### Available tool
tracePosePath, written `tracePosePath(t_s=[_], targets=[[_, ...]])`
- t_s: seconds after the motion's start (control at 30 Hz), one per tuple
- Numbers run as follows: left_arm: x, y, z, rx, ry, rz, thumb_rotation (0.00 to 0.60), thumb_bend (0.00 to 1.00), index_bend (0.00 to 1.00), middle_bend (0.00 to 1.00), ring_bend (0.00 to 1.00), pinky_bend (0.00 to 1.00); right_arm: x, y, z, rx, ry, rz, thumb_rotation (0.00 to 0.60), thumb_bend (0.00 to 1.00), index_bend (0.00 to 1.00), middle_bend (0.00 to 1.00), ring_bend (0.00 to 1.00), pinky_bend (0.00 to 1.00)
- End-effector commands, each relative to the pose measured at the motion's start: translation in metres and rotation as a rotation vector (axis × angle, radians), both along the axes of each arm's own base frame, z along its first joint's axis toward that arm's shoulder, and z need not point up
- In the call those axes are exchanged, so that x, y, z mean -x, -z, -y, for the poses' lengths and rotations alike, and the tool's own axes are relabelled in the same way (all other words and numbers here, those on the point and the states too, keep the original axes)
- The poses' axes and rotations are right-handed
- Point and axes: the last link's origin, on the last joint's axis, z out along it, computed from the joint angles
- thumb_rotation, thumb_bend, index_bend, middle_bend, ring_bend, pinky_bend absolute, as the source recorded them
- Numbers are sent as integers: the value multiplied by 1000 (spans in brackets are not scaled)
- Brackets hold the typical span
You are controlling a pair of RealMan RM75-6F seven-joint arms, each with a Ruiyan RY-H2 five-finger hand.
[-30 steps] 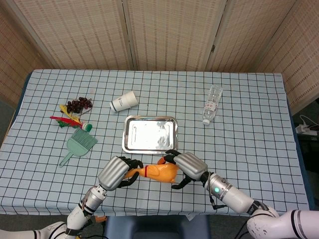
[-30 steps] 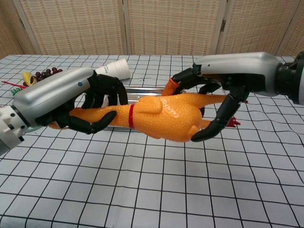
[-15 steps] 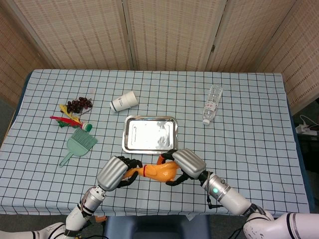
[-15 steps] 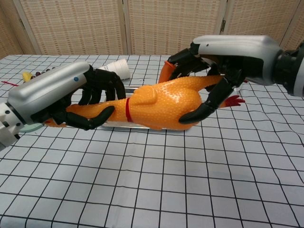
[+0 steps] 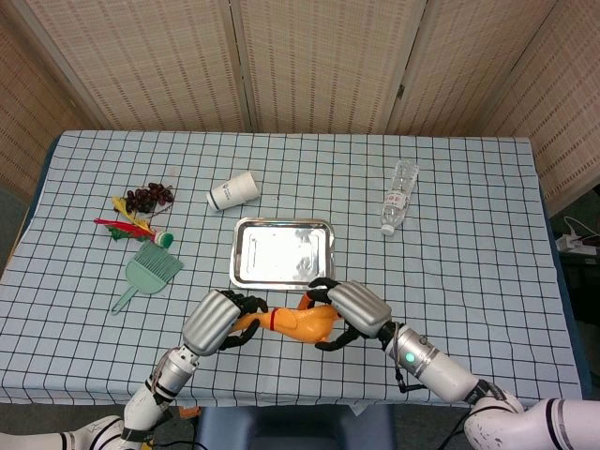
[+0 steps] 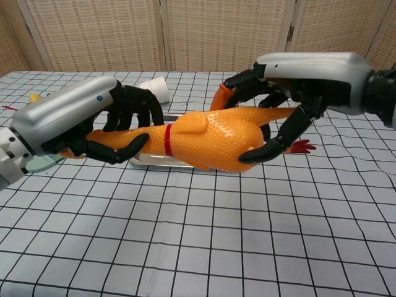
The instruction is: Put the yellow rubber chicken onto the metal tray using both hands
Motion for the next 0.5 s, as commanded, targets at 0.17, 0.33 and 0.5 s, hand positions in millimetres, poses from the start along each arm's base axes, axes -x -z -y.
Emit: tracePosePath(t_s=[0.17, 0.33, 0.5], targets=[[2, 0, -4, 1, -18, 19, 600, 684, 809, 774, 807, 1000, 1, -12, 7, -17, -15, 34, 600, 107, 0, 0, 0, 0], [5, -2, -11, 1, -37, 22, 600, 685, 808, 774, 807, 1000, 2, -32, 16, 70, -9, 97, 600, 88, 0, 0, 0, 0], [9, 3, -23, 23, -68, 25, 600, 684, 809, 774, 808, 1000, 17, -62, 21, 185, 9, 121, 600, 88, 0, 0, 0, 0]])
